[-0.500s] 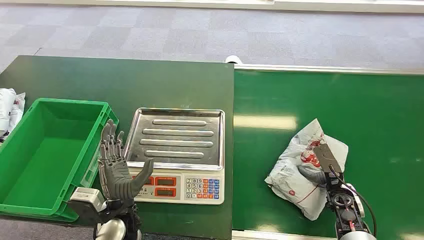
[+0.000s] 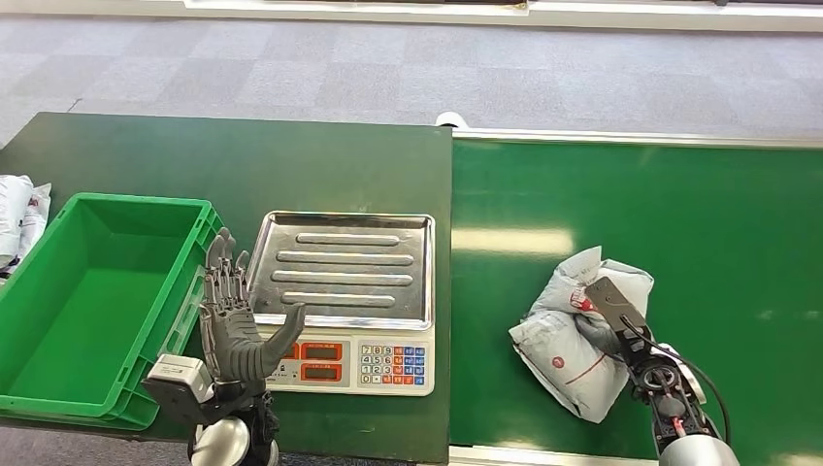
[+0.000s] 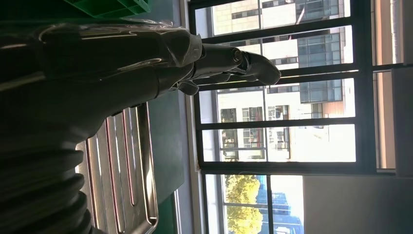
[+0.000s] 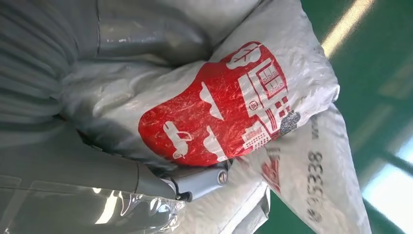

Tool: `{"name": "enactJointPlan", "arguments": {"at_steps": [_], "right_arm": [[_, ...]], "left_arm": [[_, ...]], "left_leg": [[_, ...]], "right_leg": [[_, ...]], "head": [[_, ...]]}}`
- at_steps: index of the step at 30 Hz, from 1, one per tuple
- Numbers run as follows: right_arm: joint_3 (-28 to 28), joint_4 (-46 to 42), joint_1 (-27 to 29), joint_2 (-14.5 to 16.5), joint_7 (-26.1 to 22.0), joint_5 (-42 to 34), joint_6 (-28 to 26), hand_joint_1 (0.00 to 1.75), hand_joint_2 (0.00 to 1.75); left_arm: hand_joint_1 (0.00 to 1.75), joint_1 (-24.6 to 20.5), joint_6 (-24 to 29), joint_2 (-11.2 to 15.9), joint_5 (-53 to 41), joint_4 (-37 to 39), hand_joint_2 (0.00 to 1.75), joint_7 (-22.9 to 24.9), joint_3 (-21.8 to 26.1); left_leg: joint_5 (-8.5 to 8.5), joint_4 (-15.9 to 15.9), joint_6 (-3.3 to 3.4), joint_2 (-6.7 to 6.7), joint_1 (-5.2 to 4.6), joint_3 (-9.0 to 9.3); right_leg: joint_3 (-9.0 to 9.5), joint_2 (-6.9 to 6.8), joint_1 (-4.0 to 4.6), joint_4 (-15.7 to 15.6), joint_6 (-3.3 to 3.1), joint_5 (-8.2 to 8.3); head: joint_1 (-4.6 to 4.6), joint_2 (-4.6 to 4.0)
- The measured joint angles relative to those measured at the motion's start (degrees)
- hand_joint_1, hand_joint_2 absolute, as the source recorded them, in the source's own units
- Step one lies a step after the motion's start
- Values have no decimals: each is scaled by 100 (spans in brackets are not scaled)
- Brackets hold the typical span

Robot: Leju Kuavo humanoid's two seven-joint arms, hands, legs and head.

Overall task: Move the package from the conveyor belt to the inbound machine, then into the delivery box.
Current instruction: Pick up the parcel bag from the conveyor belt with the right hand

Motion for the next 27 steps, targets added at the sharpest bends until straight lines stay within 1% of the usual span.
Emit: {"name": "enactJointPlan", "arguments": {"at_steps": [2,4,7,8,11,14,17,19,22,27], "right_arm": [[4,5,-12,4,-101,-12,-114,175,175],[2,-2,-7,25,-293,-56,-366,175,175],[-42,-254,95,152,-519,-179,-1118,175,175],[-73,-449,159,221,-527,-231,-1333,175,175],[-159,-1184,359,401,-448,-314,-1677,175,175],[-213,-2135,587,548,-394,-336,-2064,175,175],[-246,-3009,736,629,-256,-351,-2176,175,175],[-255,-3378,796,655,-221,-352,-2186,175,175],[-258,-3706,873,687,-216,-356,-2192,175,175],[-261,-3943,945,725,-226,-359,-2202,175,175]], "left_arm": [[0,9,9,1,0,-1,175,1,4],[0,38,32,4,0,-10,175,1,13],[0,144,99,9,-5,-91,175,0,24],[0,188,122,9,-9,-132,175,0,27],[0,281,163,9,-13,-214,175,0,38],[0,314,170,8,-15,-236,175,0,43],[0,315,169,7,-15,-238,175,0,46],[0,314,169,7,-15,-238,175,-2,47],[0,314,169,7,-15,-238,175,-10,49],[0,314,169,5,-15,-238,175,-13,50]], "left_leg": [[0,0,0,-1,0,0],[0,0,0,-1,0,-3],[2,0,0,-7,0,-19],[4,0,0,-11,0,-26],[7,0,-1,-22,0,-48],[7,0,0,-25,-2,-65],[6,0,0,-24,-2,-73],[5,0,0,-23,-2,-74],[5,0,0,-24,-2,-76],[5,0,0,-24,-2,-76]], "right_leg": [[3,0,0,0,0,0],[3,0,0,0,0,1],[-9,-2,0,2,0,2],[-16,-4,0,3,0,2],[-33,-16,0,4,1,1],[-49,-20,-1,4,1,1],[-59,-20,-2,4,1,0],[-62,-19,-2,4,1,0],[-64,-19,-2,4,1,0],[-65,-19,-2,4,0,0]], "head": [[0,0],[-1,0],[-2,0],[-2,0],[-2,0],[-2,0],[-2,0],[-1,0],[-2,0],[-2,0]]}}
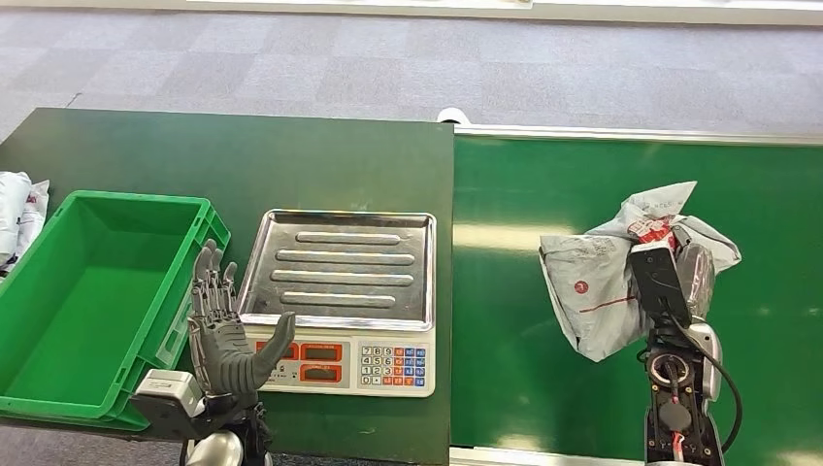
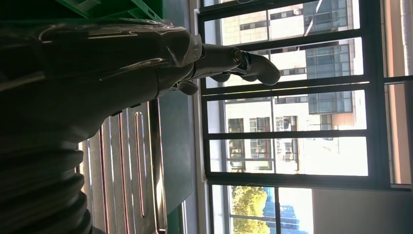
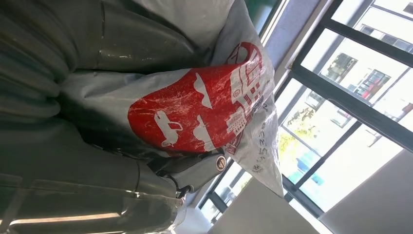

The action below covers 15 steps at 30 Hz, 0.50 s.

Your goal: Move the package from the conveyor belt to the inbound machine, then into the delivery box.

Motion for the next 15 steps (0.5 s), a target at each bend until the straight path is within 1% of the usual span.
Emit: {"name": "enactJointPlan", "arguments": {"at_steps": [5,8,11,13,15], "right_arm": [[8,-311,0,-25,-156,87,-270,175,175],[91,-639,-180,-133,-92,122,-169,175,175],[366,-718,-599,-207,-4,287,213,175,175],[698,-543,-968,-193,26,443,380,175,175],[1073,-196,-1354,-113,2,527,416,175,175]], "left_arm": [[0,-51,-43,1,-1,0,175,-1,1],[0,-184,-26,11,-8,0,175,-1,5],[0,-341,61,21,-13,0,175,-1,37],[0,-438,136,27,-18,-1,175,-2,83],[0,-523,220,40,-49,-2,175,-2,143]], "left_leg": [[1,0,1,-2,-2,-8],[1,0,1,2,-2,-12],[2,0,0,18,-2,-9],[5,-1,-1,23,-1,-5],[9,-1,-4,23,3,-3]], "right_leg": [[-4,-1,-2,0,0,0],[-5,2,-3,1,1,2],[-6,13,-2,2,-1,7],[-6,17,0,4,-3,9],[-6,18,4,5,-4,10]], "head": [[0,0],[2,0],[1,0],[0,0],[0,0]]}}
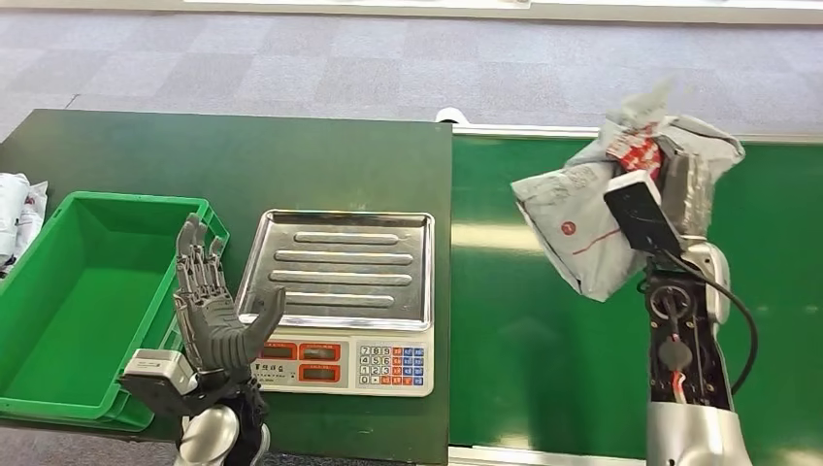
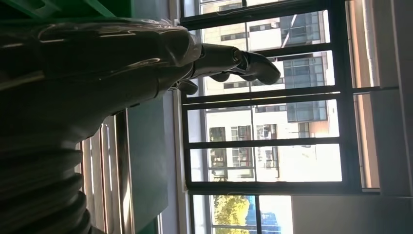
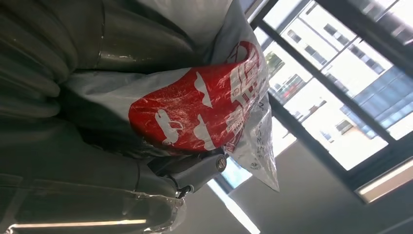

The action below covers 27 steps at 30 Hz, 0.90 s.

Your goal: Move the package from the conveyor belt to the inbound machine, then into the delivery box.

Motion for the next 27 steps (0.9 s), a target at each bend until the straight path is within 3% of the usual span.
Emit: {"name": "enactJointPlan", "arguments": {"at_steps": [4,8,16,21,27], "right_arm": [[637,949,-594,352,-288,-172,104,175,175],[1140,1869,-890,918,-574,-275,286,175,175],[2367,2981,-1167,2000,-490,-467,856,175,175],[3167,3403,-1155,2241,-438,-869,879,175,175],[3461,3726,-1150,2307,-456,-932,863,175,175]], "left_arm": [[0,-155,137,51,-100,-2,175,-1,200],[0,-297,141,99,-165,-8,175,0,511],[0,-367,197,105,-358,-147,175,27,906],[0,-365,199,112,-435,-168,175,101,1054],[0,-360,174,119,-465,-168,175,109,1164]], "left_leg": [[8,0,-5,-10,9,-4],[8,-1,-5,-8,11,-11],[9,-1,-7,-15,11,-36],[9,-1,-7,-20,10,-40],[9,0,-7,-22,9,-38]], "right_leg": [[-1,-5,9,4,-1,0],[-13,-2,10,8,-1,-1],[-39,-11,10,9,-4,-5],[-38,-18,8,7,-5,-5],[-38,-17,8,6,-4,-2]], "head": [[1,0],[1,0],[3,0],[4,0],[3,0]]}}
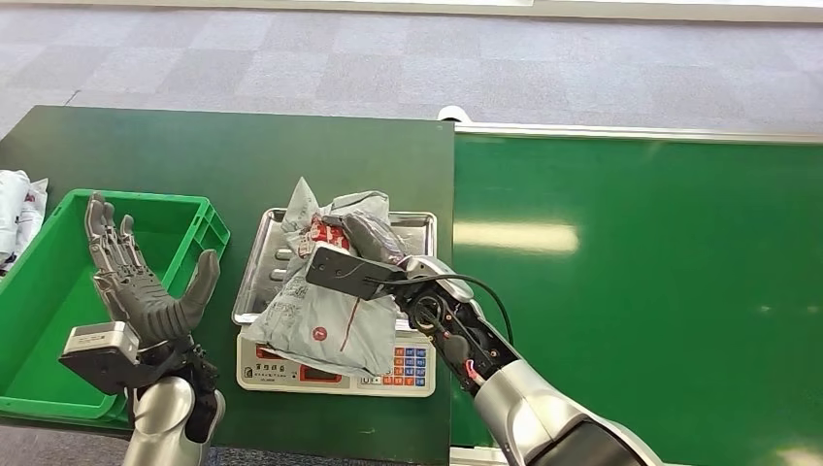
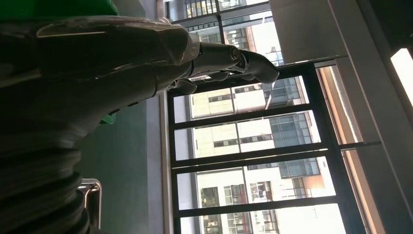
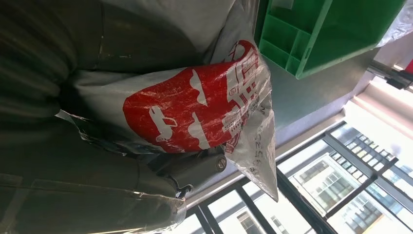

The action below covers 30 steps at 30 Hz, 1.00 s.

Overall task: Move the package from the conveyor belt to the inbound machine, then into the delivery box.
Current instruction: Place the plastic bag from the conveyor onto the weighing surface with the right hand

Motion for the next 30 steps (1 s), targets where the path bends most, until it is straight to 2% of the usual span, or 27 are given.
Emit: {"name": "enactJointPlan", "arguments": {"at_steps": [1,5,9,14,20,30], "right_arm": [[17,33,0,4,-2,-2,-1,175,175],[29,146,0,11,-34,3,-1,4,175],[13,262,0,11,74,-22,-63,0,175],[-246,395,1,4,307,-441,-203,0,175],[-786,392,-1,-34,-62,-898,-413,0,175],[-1326,-87,-52,-176,-493,-1050,-638,0,175]], "left_arm": [[0,2,-5,0,-1,0,175,0,8],[0,8,-27,-1,-10,0,175,0,50],[0,16,-31,-4,-26,0,175,4,111],[0,88,-30,-18,-99,-32,175,33,217],[0,136,-33,-35,-149,-103,175,68,365],[0,205,-132,-57,-240,-182,175,84,523]], "left_leg": [[0,0,0,-1,0,0],[0,0,-1,-1,1,0],[0,0,-1,0,1,0],[0,0,0,0,0,1],[1,1,-1,0,1,2],[2,1,-2,0,1,3]], "right_leg": [[0,0,0,0,0,0],[-1,0,1,0,0,0],[-1,0,1,0,0,-1],[0,0,0,0,0,0],[0,0,0,0,0,0],[0,0,0,0,0,1]], "head": [[-1,0],[-1,0],[1,0],[1,0],[0,0],[0,0]]}}
